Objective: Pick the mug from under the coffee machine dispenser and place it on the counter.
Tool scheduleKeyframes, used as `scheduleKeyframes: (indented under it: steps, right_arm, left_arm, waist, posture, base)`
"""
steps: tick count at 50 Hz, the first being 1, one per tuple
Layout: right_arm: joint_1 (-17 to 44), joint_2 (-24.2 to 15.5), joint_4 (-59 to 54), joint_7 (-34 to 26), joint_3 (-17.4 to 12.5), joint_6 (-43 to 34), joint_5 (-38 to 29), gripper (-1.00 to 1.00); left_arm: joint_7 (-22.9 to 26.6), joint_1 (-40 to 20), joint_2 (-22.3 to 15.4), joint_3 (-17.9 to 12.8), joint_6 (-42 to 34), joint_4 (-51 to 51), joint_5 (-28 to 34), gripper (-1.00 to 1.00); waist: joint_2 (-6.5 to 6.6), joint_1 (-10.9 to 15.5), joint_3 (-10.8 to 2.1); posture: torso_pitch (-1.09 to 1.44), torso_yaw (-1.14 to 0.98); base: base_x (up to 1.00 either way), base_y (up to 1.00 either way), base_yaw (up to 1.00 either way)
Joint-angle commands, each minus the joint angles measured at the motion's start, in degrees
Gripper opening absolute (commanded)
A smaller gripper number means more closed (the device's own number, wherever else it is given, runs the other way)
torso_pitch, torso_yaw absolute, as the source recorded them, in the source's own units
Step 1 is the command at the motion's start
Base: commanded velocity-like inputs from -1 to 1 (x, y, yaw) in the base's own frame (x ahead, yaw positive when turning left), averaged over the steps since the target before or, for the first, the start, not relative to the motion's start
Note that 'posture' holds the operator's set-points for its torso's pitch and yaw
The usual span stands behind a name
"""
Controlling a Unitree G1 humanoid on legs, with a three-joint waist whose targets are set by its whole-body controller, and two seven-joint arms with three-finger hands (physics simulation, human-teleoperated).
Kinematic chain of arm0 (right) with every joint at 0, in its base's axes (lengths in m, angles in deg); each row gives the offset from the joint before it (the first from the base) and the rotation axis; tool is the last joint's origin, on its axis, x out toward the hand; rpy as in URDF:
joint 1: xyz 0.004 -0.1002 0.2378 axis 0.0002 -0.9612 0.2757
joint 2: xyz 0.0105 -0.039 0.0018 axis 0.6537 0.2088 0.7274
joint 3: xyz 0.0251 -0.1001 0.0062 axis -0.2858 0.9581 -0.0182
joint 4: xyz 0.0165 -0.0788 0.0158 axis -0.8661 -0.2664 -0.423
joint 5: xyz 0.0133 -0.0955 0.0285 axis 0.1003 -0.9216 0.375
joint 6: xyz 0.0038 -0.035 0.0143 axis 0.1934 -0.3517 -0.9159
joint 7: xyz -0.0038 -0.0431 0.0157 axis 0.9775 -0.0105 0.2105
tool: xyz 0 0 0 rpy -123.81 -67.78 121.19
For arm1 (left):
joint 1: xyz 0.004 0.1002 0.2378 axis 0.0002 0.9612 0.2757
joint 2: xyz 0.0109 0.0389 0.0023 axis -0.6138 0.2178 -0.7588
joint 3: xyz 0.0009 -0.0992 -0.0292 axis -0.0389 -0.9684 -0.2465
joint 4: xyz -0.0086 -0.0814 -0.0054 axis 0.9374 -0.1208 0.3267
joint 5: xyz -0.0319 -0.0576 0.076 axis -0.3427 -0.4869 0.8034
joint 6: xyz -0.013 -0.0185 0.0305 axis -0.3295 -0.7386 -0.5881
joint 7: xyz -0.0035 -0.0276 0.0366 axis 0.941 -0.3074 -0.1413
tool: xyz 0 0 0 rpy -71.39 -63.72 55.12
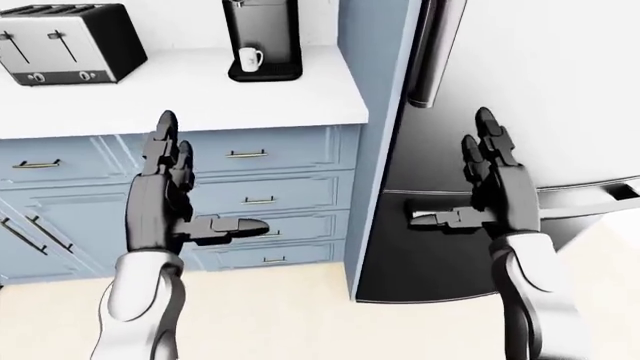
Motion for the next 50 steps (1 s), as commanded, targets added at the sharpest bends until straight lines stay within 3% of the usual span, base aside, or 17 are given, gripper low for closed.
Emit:
scheduleKeyframes:
  steps: [1,4,8,10,11,14,20,24,26,29,34,36,37,38,40,47,50]
  right_arm:
    - [1.2,-0.2,2.1,0.1,0.2,1.1,0.1,1.0]
    - [1.8,-0.3,2.2,0.2,-0.1,0.4,0.5,1.0]
    - [1.5,-0.3,2.3,0.3,0.1,0.4,0.6,1.0]
    - [1.4,-0.3,2.4,0.2,0.2,0.4,0.6,1.0]
    - [1.4,-0.3,2.3,0.2,0.2,0.5,0.6,1.0]
    - [1.2,-0.2,2.4,0.1,0.1,0.5,0.7,1.0]
    - [0.8,-0.1,2.7,0.0,0.3,0.6,0.7,1.0]
    - [0.8,0.1,2.5,-0.1,0.5,0.7,0.5,1.0]
    - [0.8,0.0,2.3,-0.1,0.5,0.9,0.4,1.0]
    - [0.4,0.1,2.6,-0.2,0.5,1.0,0.3,1.0]
    - [0.4,0.2,2.6,-0.3,0.5,1.0,0.1,1.0]
    - [0.4,0.2,2.5,-0.3,0.5,1.1,0.1,1.0]
    - [0.4,0.2,2.6,-0.3,0.5,1.0,0.1,1.0]
    - [0.4,0.2,2.5,-0.3,0.5,1.0,0.1,1.0]
    - [0.4,0.2,2.5,-0.4,0.4,1.0,0.1,1.0]
    - [0.9,0.1,2.4,-0.4,0.4,0.7,0.2,1.0]
    - [0.7,0.1,2.7,-0.4,0.4,0.7,0.2,1.0]
  left_arm:
    - [-0.3,-1.5,-0.8,-0.9,1.0,-2.1,0.0,1.0]
    - [-0.3,-1.5,-0.9,-0.9,0.8,-2.4,-0.1,1.0]
    - [-0.3,-1.5,-1.0,-1.1,0.7,-2.5,-0.1,1.0]
    - [-0.4,-1.7,-1.1,-1.2,0.6,-2.5,-0.2,1.0]
    - [-0.4,-1.6,-1.1,-1.1,0.6,-2.6,-0.2,1.0]
    - [-0.4,-1.5,-1.1,-1.0,0.7,-2.6,-0.1,1.0]
    - [-0.4,-1.6,-1.1,-1.1,0.6,-2.7,-0.2,1.0]
    - [-0.3,-1.5,-1.1,-1.1,0.5,-2.9,-0.1,1.0]
    - [-0.3,-1.5,-1.1,-1.1,0.5,-3.0,-0.1,1.0]
    - [-0.3,-1.5,-1.1,-1.1,0.4,-3.2,-0.1,1.0]
    - [-0.3,-1.8,-1.2,-1.4,-0.1,-3.5,-0.3,1.0]
    - [-0.3,-1.8,-1.3,-1.4,-0.3,-3.6,-0.3,1.0]
    - [-0.4,-1.9,-1.3,-1.3,-0.3,-3.6,-0.3,1.0]
    - [-0.4,-1.9,-1.2,-1.3,-0.2,-3.5,-0.3,1.0]
    - [-0.4,-1.9,-1.3,-1.3,-0.3,-3.6,-0.3,1.0]
    - [-0.5,-2.2,-1.4,-1.3,-0.7,-3.8,-0.4,1.0]
    - [-0.5,-2.3,-1.4,-1.4,-0.8,-3.9,-0.5,1.0]
  waist:
    - [-0.98,0.3,-1.05]
    - [-0.27,0.0,-1.49]
    - [2.39,-0.5,-0.6]
    - [5.17,-0.7,-1.33]
    - [7.63,-0.7,-2.16]
    - [6.43,0.1,-1.02]
    - [2.95,0.6,-0.78]
    - [-1.05,0.9,-1.13]
    - [0.2,0.2,-1.28]
    - [-0.57,0.0,-1.55]
    - [2.45,-0.5,-0.61]
    - [5.25,-0.8,-1.23]
    - [7.85,-0.6,-2.21]
    - [6.61,0.0,-2.22]
    - [6.32,0.2,-1.0]
    - [2.27,0.8,-0.78]
    - [-0.86,0.9,-1.11]
  posture:
    - [0.0,0.0]
    - [0.0,0.0]
    - [0.0,0.0]
    - [0.0,0.0]
    - [0.0,0.0]
    - [0.0,0.0]
    - [0.0,0.0]
    - [0.0,0.0]
    - [0.0,0.0]
    - [0.0,0.0]
    - [0.0,0.0]
    - [0.0,0.0]
    - [0.0,0.0]
    - [0.0,0.0]
    - [0.0,0.0]
    - [0.0,0.0]
    - [0.0,0.0]
  base:
    - [0.18,0.23,0.0]
    - [0.19,0.24,0.0]
    - [0.18,0.24,0.0]
    - [0.18,0.25,0.0]
    - [0.19,0.27,0.0]
    - [0.18,0.26,0.0]
    - [0.18,0.26,0.0]
    - [0.18,0.26,0.0]
    - [0.18,0.26,0.0]
    - [0.18,0.24,0.0]
    - [0.19,0.24,0.0]
    - [0.18,0.25,0.0]
    - [0.19,0.24,0.0]
    - [0.18,0.25,0.0]
    - [0.19,0.25,0.0]
    - [0.18,0.25,0.0]
    - [0.19,0.24,0.0]
